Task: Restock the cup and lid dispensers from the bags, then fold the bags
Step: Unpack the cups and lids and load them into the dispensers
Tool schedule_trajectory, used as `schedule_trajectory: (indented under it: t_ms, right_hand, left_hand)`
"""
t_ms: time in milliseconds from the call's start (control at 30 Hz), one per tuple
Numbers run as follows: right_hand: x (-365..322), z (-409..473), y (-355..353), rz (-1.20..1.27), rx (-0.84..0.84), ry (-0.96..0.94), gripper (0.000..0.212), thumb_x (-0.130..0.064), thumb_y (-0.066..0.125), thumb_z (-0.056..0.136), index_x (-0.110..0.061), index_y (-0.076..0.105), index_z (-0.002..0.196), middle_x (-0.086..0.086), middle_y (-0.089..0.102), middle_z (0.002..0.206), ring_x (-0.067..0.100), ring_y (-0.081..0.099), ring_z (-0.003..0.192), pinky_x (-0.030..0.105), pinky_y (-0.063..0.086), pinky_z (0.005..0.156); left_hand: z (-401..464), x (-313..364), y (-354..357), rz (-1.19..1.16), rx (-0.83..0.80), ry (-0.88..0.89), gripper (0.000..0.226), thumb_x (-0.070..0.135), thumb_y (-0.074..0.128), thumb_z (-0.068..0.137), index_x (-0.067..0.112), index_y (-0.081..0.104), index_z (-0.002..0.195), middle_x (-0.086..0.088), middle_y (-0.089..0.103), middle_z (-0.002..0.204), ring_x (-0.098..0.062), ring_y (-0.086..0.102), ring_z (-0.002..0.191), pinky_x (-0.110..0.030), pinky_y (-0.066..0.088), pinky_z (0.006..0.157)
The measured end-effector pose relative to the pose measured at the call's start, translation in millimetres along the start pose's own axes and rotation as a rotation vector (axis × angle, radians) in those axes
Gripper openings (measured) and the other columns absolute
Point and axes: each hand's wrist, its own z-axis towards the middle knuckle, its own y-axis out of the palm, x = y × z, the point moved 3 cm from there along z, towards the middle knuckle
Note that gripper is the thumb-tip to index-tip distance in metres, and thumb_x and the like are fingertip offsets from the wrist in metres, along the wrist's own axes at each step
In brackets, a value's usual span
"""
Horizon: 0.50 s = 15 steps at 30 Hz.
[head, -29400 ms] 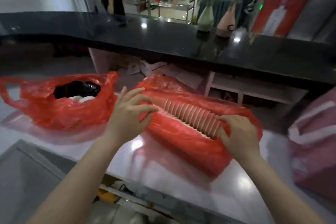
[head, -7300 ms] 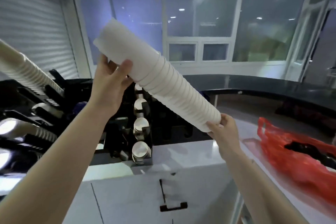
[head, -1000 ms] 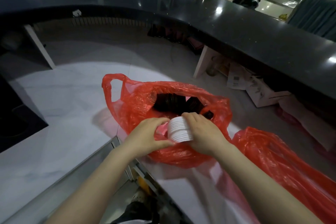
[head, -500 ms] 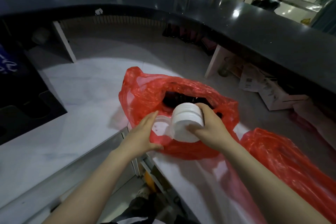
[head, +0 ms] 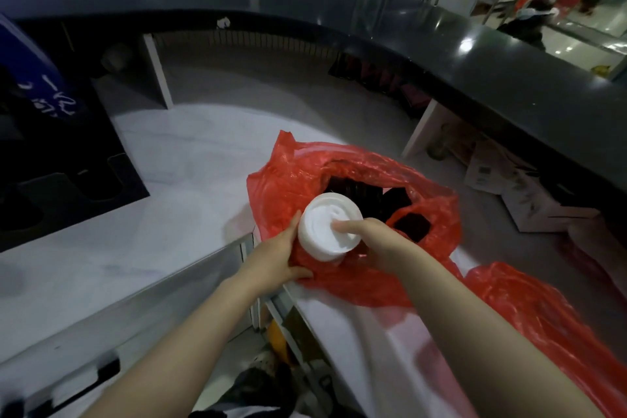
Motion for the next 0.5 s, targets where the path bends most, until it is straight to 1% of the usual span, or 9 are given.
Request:
schedule_trajectory:
  t_ms: [33, 100, 133, 200, 233, 300, 333, 433, 500]
  right_hand:
    - [1.1, 0.4, 0.0, 0.013, -0.004, 0.02, 0.025, -0.027, 0.075, 0.078, -0.012, 0.07, 0.098, 0.012, 0.071, 0.095, 0.024, 0.067, 0.075, 0.03, 0.053, 0.058]
    - [2.3, 2.5, -0.9, 0.031, -0.009, 0.052, 0.033, -0.024, 0.075, 0.076, -0.01, 0.068, 0.105, 0.017, 0.069, 0.105, 0.03, 0.067, 0.085, 0.038, 0.057, 0.069]
    - [2.6, 3.4, -0.8, 0.045, -0.014, 0.07, 0.035, -0.023, 0.075, 0.076, -0.01, 0.067, 0.107, 0.019, 0.068, 0.109, 0.033, 0.067, 0.091, 0.043, 0.056, 0.078]
    - [3.5, 2.2, 0.5, 0.069, -0.032, 0.109, 0.034, -0.022, 0.074, 0.076, -0.011, 0.067, 0.108, 0.02, 0.067, 0.114, 0.036, 0.065, 0.104, 0.047, 0.051, 0.091]
    - [4.5, 1.5, 1.2, 0.078, -0.042, 0.126, 0.035, -0.022, 0.073, 0.077, -0.012, 0.067, 0.109, 0.019, 0.067, 0.116, 0.036, 0.063, 0.109, 0.048, 0.048, 0.096]
    - [6.7, 0.4, 2.0, 0.101, -0.058, 0.145, 0.036, -0.023, 0.072, 0.078, -0.012, 0.066, 0.112, 0.018, 0.067, 0.117, 0.036, 0.061, 0.112, 0.048, 0.046, 0.101]
    - [7.0, -0.6, 2.6, 0.118, -0.059, 0.147, 0.036, -0.023, 0.071, 0.078, -0.012, 0.065, 0.112, 0.018, 0.067, 0.116, 0.035, 0.062, 0.11, 0.047, 0.048, 0.1]
    - [3.8, -3.8, 3.3, 0.214, -0.015, 0.111, 0.033, -0.018, 0.067, 0.079, -0.01, 0.064, 0.111, 0.016, 0.068, 0.111, 0.029, 0.065, 0.094, 0.037, 0.052, 0.083]
    - [2.5, -6.1, 2.9, 0.271, 0.02, 0.084, 0.03, -0.016, 0.066, 0.08, -0.009, 0.063, 0.11, 0.015, 0.069, 0.104, 0.027, 0.065, 0.087, 0.035, 0.052, 0.074]
  left_hand:
    - [-1.0, -0.2, 1.9, 0.023, 0.014, -0.009, 0.121, 0.043, 0.081, 0.067, 0.043, -0.01, 0.148, 0.001, 0.041, 0.148, -0.024, 0.046, 0.128, -0.04, 0.044, 0.1]
    - [-2.6, 0.3, 6.5, 0.079, 0.047, -0.016, 0.12, 0.04, 0.079, 0.071, 0.04, -0.014, 0.148, -0.002, 0.043, 0.147, -0.026, 0.048, 0.126, -0.04, 0.045, 0.099]
    - [-2.7, 0.5, 8.0, 0.095, 0.055, -0.018, 0.119, 0.038, 0.078, 0.073, 0.039, -0.015, 0.148, -0.003, 0.044, 0.145, -0.027, 0.049, 0.125, -0.04, 0.045, 0.098]
    - [-1.0, 0.2, 8.0, 0.099, 0.058, -0.029, 0.118, 0.036, 0.077, 0.075, 0.041, -0.017, 0.147, -0.005, 0.048, 0.142, -0.027, 0.052, 0.12, -0.041, 0.047, 0.095]
    - [0.6, -0.7, 7.3, 0.103, 0.057, -0.035, 0.118, 0.035, 0.076, 0.075, 0.041, -0.017, 0.146, -0.005, 0.051, 0.139, -0.027, 0.054, 0.117, -0.04, 0.048, 0.093]
    - [3.4, -1.2, 5.7, 0.128, 0.056, -0.039, 0.118, 0.032, 0.077, 0.074, 0.042, -0.016, 0.147, -0.006, 0.055, 0.133, -0.026, 0.057, 0.111, -0.039, 0.049, 0.089]
    - [4.2, -0.5, 4.8, 0.128, 0.059, -0.037, 0.118, 0.031, 0.077, 0.073, 0.043, -0.015, 0.147, -0.006, 0.057, 0.131, -0.026, 0.058, 0.109, -0.039, 0.05, 0.087]
    - [8.1, 3.5, 2.1, 0.081, 0.095, -0.023, 0.119, 0.027, 0.077, 0.068, 0.051, -0.012, 0.144, -0.003, 0.06, 0.126, -0.024, 0.06, 0.103, -0.035, 0.051, 0.078]
    - [12.7, 6.0, 0.2, 0.039, 0.097, -0.012, 0.119, 0.025, 0.077, 0.066, 0.053, -0.01, 0.143, -0.001, 0.058, 0.128, -0.022, 0.06, 0.103, -0.033, 0.05, 0.075]
